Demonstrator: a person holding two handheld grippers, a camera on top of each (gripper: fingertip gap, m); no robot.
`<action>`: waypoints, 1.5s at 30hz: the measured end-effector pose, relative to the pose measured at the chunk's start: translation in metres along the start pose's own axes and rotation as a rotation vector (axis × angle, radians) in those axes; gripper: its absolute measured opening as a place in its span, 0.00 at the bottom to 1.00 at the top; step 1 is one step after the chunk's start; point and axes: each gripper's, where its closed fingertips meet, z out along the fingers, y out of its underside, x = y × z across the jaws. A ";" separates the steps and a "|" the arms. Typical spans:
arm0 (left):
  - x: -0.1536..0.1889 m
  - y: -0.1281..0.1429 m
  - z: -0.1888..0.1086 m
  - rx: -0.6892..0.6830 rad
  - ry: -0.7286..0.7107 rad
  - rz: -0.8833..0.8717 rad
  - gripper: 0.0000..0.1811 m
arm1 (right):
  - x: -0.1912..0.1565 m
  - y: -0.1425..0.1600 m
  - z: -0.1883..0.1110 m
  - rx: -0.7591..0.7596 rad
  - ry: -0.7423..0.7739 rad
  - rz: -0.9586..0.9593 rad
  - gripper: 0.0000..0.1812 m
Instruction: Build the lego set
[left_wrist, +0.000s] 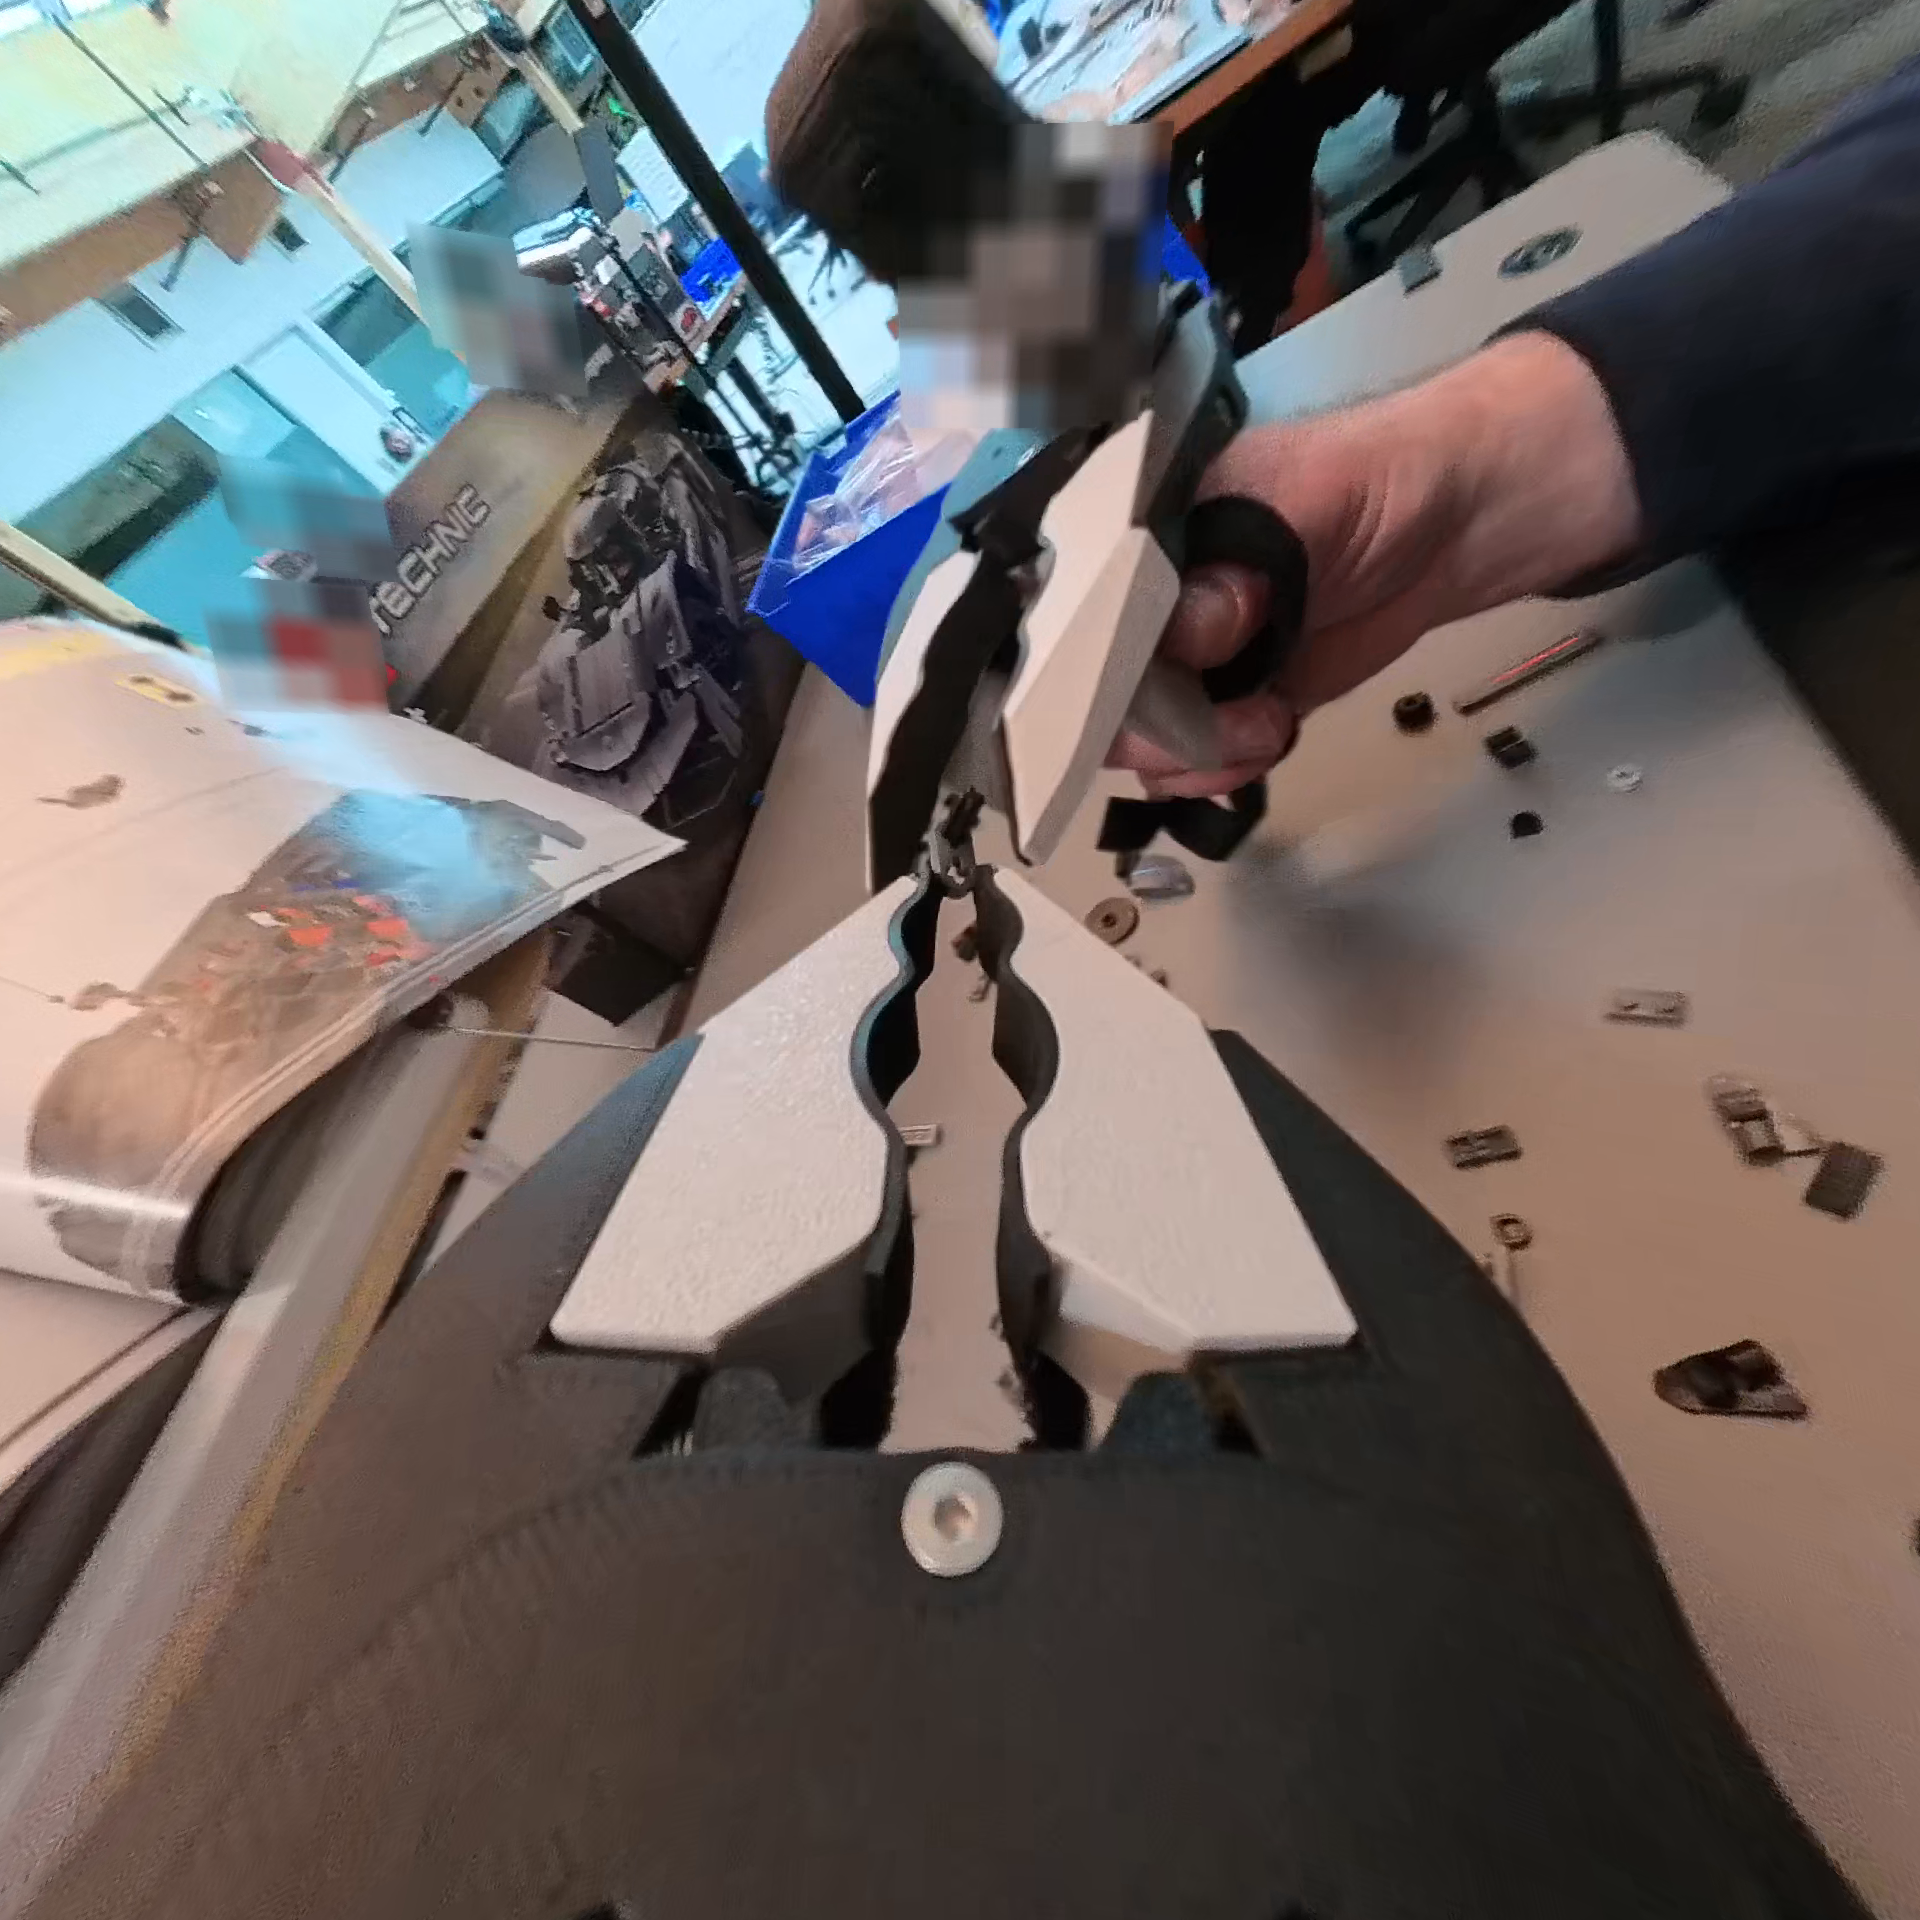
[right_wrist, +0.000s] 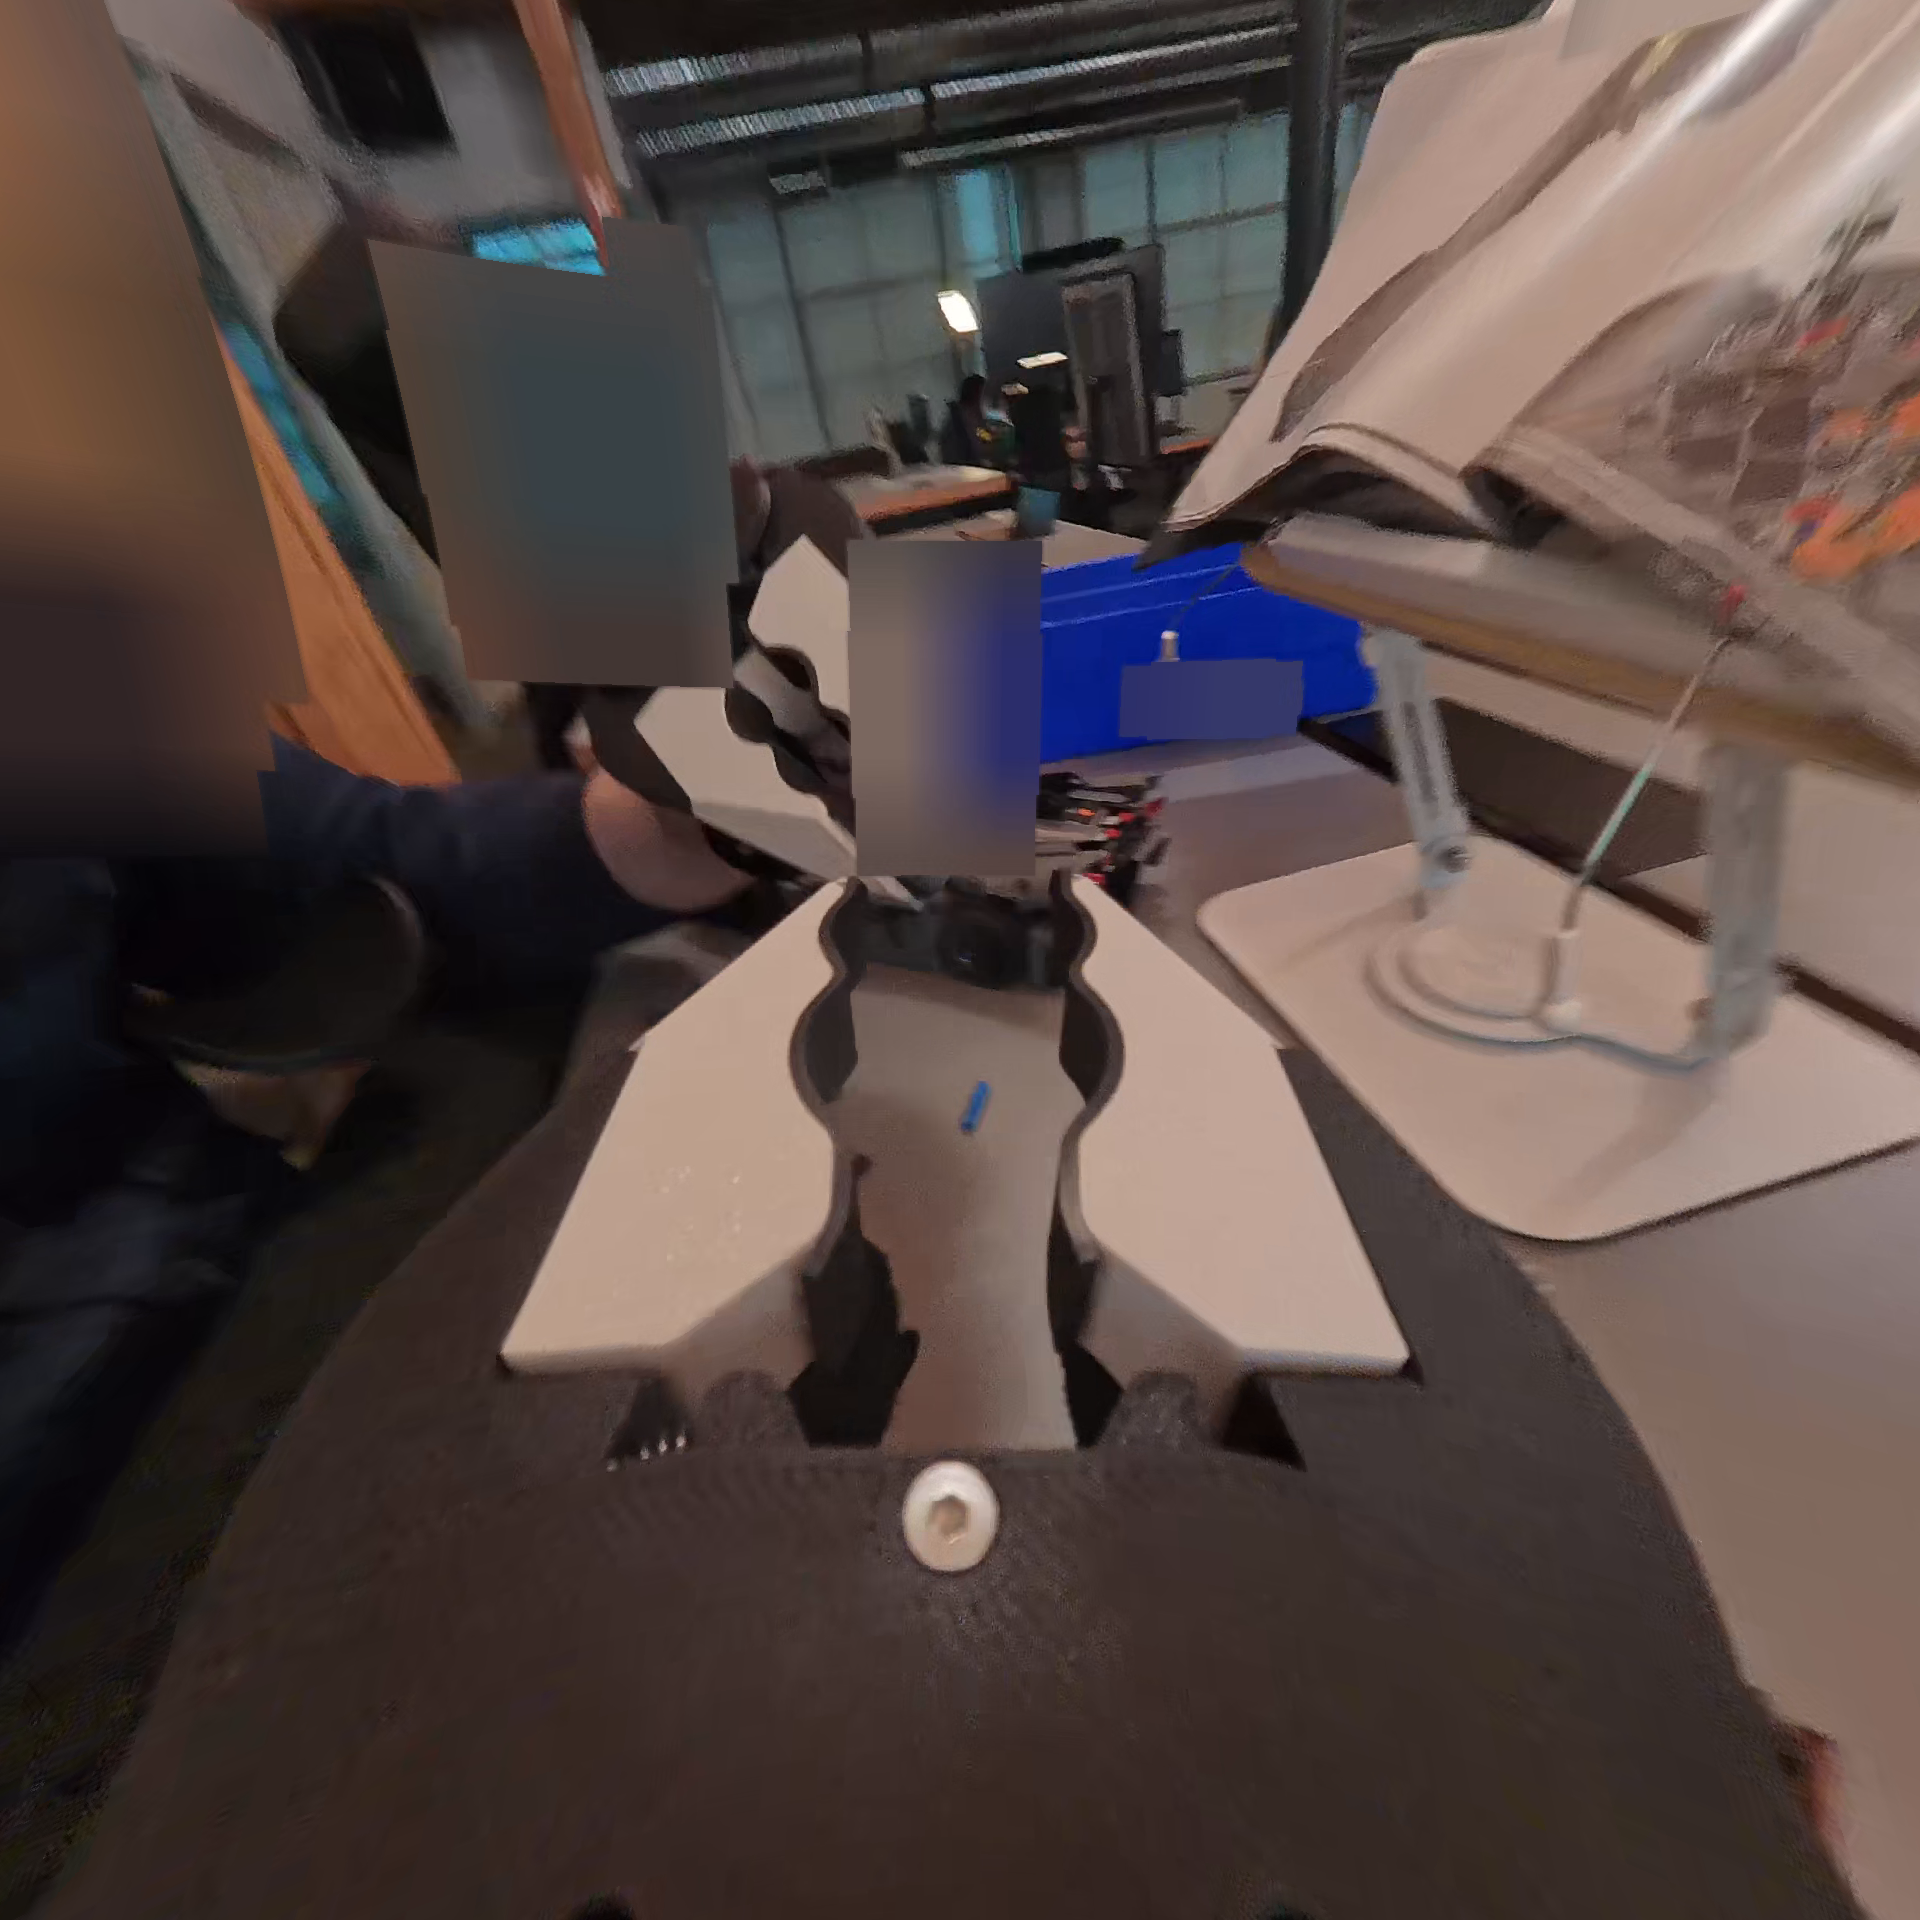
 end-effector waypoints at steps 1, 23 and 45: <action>0.000 0.000 -0.001 0.010 0.024 -0.035 0.02 | 0.001 0.001 -0.001 -0.024 0.038 -0.074 0.18; 0.009 0.004 -0.002 0.055 0.221 -0.292 0.04 | -0.006 -0.001 -0.003 -0.025 -0.008 -0.004 0.01; -0.007 0.007 -0.009 -0.138 -0.123 0.359 0.00 | 0.016 -0.007 -0.010 0.093 -0.054 0.368 0.12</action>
